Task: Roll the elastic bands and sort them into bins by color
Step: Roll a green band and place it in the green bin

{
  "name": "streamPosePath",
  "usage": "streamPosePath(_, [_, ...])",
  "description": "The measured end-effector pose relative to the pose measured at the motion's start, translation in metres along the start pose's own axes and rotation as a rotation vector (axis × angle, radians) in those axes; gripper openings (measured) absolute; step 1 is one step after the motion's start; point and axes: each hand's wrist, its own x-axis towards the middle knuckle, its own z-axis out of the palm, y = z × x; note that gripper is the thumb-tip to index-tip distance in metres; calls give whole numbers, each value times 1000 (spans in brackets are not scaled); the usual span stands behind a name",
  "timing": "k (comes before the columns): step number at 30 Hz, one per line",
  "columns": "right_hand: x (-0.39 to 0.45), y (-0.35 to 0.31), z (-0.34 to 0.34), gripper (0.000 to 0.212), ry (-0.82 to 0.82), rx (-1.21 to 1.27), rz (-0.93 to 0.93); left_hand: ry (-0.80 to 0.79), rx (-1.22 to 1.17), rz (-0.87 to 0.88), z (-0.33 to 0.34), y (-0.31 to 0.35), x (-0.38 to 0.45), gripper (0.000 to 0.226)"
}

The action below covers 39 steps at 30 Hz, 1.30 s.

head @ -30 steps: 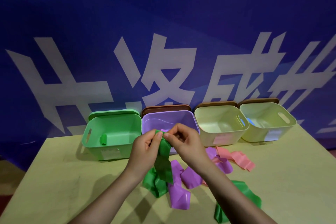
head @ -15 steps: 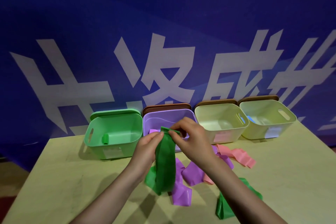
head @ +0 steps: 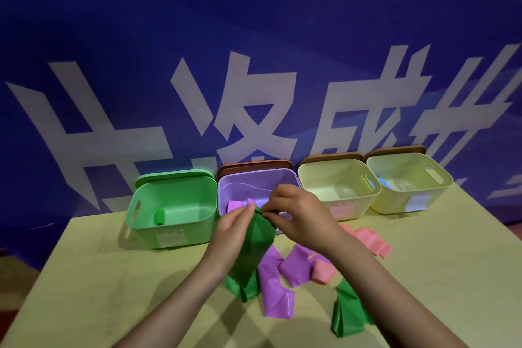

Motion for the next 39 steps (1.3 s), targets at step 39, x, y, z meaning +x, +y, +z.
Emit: streamPosePath(39, [5, -15, 18, 8, 177, 422, 379, -62, -164, -43, -12, 5, -3, 23])
